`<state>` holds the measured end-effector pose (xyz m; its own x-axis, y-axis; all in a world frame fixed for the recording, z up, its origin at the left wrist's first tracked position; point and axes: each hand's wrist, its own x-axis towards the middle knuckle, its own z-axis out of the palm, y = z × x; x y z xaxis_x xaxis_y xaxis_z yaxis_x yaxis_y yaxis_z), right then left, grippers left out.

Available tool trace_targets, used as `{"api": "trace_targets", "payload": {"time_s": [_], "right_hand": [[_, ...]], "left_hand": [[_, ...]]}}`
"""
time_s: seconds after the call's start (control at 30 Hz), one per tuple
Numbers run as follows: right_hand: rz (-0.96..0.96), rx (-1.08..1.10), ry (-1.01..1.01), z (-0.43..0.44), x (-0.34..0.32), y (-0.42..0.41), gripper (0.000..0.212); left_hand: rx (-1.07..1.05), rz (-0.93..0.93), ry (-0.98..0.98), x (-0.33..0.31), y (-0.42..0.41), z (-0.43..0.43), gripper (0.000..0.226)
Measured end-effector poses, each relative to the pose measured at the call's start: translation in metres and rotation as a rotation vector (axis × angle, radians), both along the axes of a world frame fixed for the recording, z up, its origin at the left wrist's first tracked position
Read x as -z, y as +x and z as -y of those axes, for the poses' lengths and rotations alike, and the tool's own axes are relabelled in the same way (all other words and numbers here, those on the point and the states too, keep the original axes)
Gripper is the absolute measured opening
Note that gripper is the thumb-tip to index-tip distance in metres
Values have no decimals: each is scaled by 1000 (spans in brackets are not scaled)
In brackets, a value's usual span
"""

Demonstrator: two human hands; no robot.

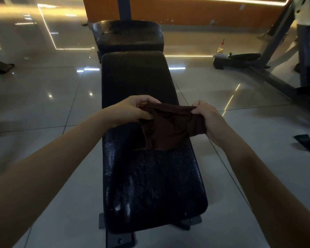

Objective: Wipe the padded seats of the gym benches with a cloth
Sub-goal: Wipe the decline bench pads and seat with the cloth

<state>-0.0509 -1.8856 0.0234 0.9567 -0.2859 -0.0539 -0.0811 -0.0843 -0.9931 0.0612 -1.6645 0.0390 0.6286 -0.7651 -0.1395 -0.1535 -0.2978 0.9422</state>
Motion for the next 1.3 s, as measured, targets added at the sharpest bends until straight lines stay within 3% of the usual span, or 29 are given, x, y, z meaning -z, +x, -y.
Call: {"api": "trace_targets", "payload": {"time_s": [0.1, 0.23, 0.3, 0.43, 0.57, 0.67, 0.73, 0.77, 0.83, 0.9, 1.03, 1.1, 1.2, 1.3], "right_hand": [[44, 33, 34, -4, -8, 2, 11], [56, -29, 102, -6, -13, 2, 13], [31, -63, 150, -7, -16, 2, 14], [-51, -93, 111, 1, -23, 3, 12], [-128, -109, -36, 13, -24, 0, 8], [-160, -221, 29, 22, -23, -1, 44], [-243, -311, 52, 26, -21, -3, 58], [-297, -363, -36, 28, -17, -5, 56], [-382, -415, -311, 30, -8, -8, 33], [-375, -340, -348, 34, 2, -9, 11], [-187, -189, 44, 34, 4, -10, 25], [-90, -132, 225, 28, -1, -9, 13], [2, 24, 228, 19, -15, -4, 10], [110, 205, 147, 16, -29, 4, 8]], "left_hand": [[35, -115, 77, -3, 0, 4, 59], [198, -286, 134, -6, -7, 7, 56], [199, -207, 219, -7, -12, 11, 42], [-31, 9, 310, -11, -14, 16, 32], [-55, 73, 234, -19, -12, 12, 33], [-44, 30, 109, -21, -15, 13, 32], [-75, 15, 27, -19, -17, 16, 27], [-105, 11, -7, -19, -17, 17, 26], [-176, 12, -56, -21, -14, 17, 25], [-222, 10, -58, -25, -8, 14, 25], [-277, 122, 101, -28, 3, 1, 22], [-255, 248, 219, -26, 8, -5, 29], [-196, 286, 415, -24, 15, -10, 40], [-110, 158, 534, -29, 20, -16, 50]]}}
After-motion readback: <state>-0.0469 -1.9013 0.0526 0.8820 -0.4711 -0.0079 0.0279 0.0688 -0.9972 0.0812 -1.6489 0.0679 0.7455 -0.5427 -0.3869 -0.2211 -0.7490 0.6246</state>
